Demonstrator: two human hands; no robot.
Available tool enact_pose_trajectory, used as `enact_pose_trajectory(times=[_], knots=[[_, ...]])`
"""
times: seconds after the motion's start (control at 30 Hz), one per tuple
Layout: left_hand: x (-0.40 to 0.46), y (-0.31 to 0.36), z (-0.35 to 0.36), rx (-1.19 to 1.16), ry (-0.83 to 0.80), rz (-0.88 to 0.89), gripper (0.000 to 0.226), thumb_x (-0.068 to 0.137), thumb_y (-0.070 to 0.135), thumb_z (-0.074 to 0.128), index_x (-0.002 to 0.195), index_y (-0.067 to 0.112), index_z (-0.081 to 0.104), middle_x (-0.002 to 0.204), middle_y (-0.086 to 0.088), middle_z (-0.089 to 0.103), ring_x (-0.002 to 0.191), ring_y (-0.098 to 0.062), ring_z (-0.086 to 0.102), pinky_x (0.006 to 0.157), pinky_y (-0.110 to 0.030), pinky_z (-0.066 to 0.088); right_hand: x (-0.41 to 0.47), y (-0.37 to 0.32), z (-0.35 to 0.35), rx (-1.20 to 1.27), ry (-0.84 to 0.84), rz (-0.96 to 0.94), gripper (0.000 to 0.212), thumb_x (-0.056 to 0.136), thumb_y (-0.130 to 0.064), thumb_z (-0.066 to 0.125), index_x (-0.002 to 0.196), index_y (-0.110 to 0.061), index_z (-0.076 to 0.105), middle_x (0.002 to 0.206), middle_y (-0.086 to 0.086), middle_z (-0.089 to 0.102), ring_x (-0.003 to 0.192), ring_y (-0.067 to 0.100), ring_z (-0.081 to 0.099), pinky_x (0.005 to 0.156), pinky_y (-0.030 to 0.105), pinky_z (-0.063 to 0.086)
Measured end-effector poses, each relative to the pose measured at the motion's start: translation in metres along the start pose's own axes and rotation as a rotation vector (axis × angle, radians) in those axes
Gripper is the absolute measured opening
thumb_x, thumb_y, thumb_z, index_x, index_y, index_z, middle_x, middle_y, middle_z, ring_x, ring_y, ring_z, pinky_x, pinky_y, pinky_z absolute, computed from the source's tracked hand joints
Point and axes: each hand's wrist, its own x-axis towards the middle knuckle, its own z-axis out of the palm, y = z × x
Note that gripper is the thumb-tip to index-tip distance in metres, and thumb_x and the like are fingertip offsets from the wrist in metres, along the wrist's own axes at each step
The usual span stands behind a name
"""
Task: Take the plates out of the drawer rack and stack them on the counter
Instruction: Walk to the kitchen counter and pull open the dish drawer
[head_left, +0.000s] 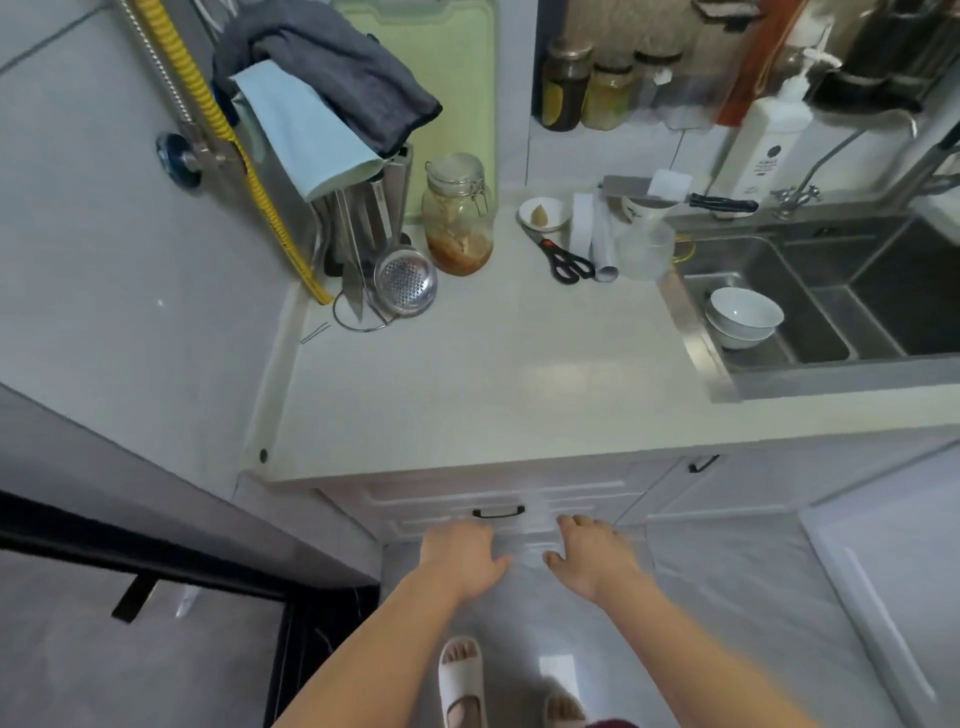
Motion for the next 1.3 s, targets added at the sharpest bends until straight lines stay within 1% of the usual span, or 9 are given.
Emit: enact_pose_trajectory(times=[0.2, 0.47, 0.57, 0.77, 0.87, 1.03, 1.17, 1.23, 1.3], knots=[[0.024, -0.028, -0.009, 0.033, -0.018, 0.059, 0.056, 0.093, 0.057, 0.037, 0.133, 0.021, 0.05, 0.129, -0.007, 0.06, 0.118, -0.027, 0.055, 0.095, -0.04, 0.044, 0.018, -0.031, -0.001, 0.042, 0.032, 0.03, 0.059, 0.092, -0.047, 0.043, 0.142, -0.016, 0.034, 0.139, 0.006, 0.048, 0.129, 0.028, 0.043, 0.102, 0.041, 0.038], [0.048, -0.024, -0.013, 0.057, -0.046, 0.101, 0.06, 0.093, 0.056, 0.037, 0.139, 0.018, 0.045, 0.14, -0.009, 0.052, 0.128, -0.029, 0.047, 0.103, -0.042, 0.039, 0.033, -0.03, -0.004, 0.057, -0.002, 0.052, 0.063, 0.092, -0.047, 0.043, 0.145, -0.015, 0.029, 0.145, 0.007, 0.042, 0.134, 0.028, 0.038, 0.107, 0.042, 0.034], [0.057, -0.016, -0.017, 0.037, -0.063, 0.089, 0.062, 0.093, 0.056, 0.037, 0.142, 0.018, 0.042, 0.144, -0.01, 0.048, 0.132, -0.03, 0.043, 0.107, -0.043, 0.036, 0.042, -0.019, -0.009, 0.04, -0.019, 0.041, 0.061, 0.092, -0.047, 0.043, 0.143, -0.015, 0.033, 0.144, 0.007, 0.043, 0.133, 0.028, 0.039, 0.107, 0.042, 0.035], [0.069, 0.011, -0.016, -0.022, -0.078, 0.01, 0.059, 0.092, 0.057, 0.039, 0.138, 0.021, 0.045, 0.14, -0.007, 0.052, 0.127, -0.029, 0.048, 0.102, -0.042, 0.038, 0.063, 0.009, -0.021, -0.019, -0.055, -0.046, 0.057, 0.091, -0.047, 0.044, 0.138, -0.016, 0.037, 0.14, 0.006, 0.047, 0.131, 0.027, 0.041, 0.106, 0.042, 0.037], [0.078, 0.026, -0.01, -0.056, -0.091, -0.036, 0.058, 0.092, 0.054, 0.041, 0.14, 0.021, 0.043, 0.143, -0.007, 0.048, 0.129, -0.028, 0.046, 0.104, -0.04, 0.037, 0.073, 0.022, -0.018, -0.054, -0.099, -0.102, 0.058, 0.091, -0.047, 0.044, 0.139, -0.015, 0.036, 0.141, 0.007, 0.045, 0.132, 0.027, 0.04, 0.106, 0.042, 0.036], [0.088, 0.045, 0.006, -0.135, -0.068, -0.092, 0.074, 0.09, 0.06, 0.041, 0.149, 0.019, 0.026, 0.153, -0.01, 0.033, 0.137, -0.031, 0.035, 0.111, -0.044, 0.028, 0.088, 0.04, -0.011, -0.07, -0.114, -0.199, 0.067, 0.092, -0.047, 0.045, 0.147, -0.014, 0.025, 0.151, 0.009, 0.033, 0.14, 0.026, 0.03, 0.112, 0.042, 0.032], [0.091, 0.049, 0.015, -0.156, -0.06, -0.078, 0.084, 0.09, 0.062, 0.04, 0.154, 0.019, 0.005, 0.162, -0.007, 0.005, 0.149, -0.028, 0.004, 0.12, -0.047, 0.011, 0.092, 0.049, -0.004, -0.083, -0.095, -0.318, 0.076, 0.093, -0.046, 0.044, 0.152, -0.015, 0.009, 0.161, 0.007, 0.008, 0.149, 0.025, 0.006, 0.121, 0.044, 0.016], [0.093, 0.049, 0.017, -0.138, -0.065, -0.068, 0.086, 0.09, 0.061, 0.039, 0.153, 0.018, -0.001, 0.162, -0.005, 0.001, 0.149, -0.026, -0.002, 0.121, -0.048, 0.005, 0.094, 0.051, 0.001, -0.103, -0.08, -0.361, 0.079, 0.093, -0.047, 0.043, 0.153, -0.015, 0.003, 0.162, 0.006, 0.006, 0.149, 0.025, 0.003, 0.122, 0.043, 0.01], [0.097, 0.046, 0.017, -0.09, -0.058, -0.061, 0.086, 0.091, 0.06, 0.038, 0.153, 0.017, -0.003, 0.162, -0.005, 0.003, 0.149, -0.026, -0.002, 0.12, -0.047, 0.0, 0.097, 0.051, 0.004, -0.095, -0.051, -0.383, 0.081, 0.093, -0.051, 0.041, 0.153, -0.014, 0.001, 0.162, 0.005, 0.008, 0.149, 0.024, 0.005, 0.122, 0.041, 0.006]])
